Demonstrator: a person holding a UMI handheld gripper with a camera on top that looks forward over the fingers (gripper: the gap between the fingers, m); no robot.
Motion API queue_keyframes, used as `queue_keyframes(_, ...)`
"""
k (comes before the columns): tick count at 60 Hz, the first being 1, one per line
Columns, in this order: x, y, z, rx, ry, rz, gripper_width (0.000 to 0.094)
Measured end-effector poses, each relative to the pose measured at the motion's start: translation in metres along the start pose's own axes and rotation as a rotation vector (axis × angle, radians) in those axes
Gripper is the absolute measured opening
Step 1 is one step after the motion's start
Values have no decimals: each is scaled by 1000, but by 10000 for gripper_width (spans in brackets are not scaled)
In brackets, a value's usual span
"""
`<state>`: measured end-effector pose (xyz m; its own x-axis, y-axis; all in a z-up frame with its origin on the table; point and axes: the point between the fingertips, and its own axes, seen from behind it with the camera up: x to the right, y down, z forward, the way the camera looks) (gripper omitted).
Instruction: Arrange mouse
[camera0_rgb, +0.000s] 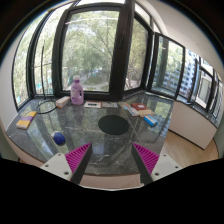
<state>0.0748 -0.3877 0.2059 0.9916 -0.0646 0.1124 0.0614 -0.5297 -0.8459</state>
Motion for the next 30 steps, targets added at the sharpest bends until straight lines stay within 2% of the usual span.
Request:
queue_keyframes(17, -11, 25, -16, -31, -9, 13, 851)
queue_keyframes(30, -83, 88, -4, -106, -147, -7, 849)
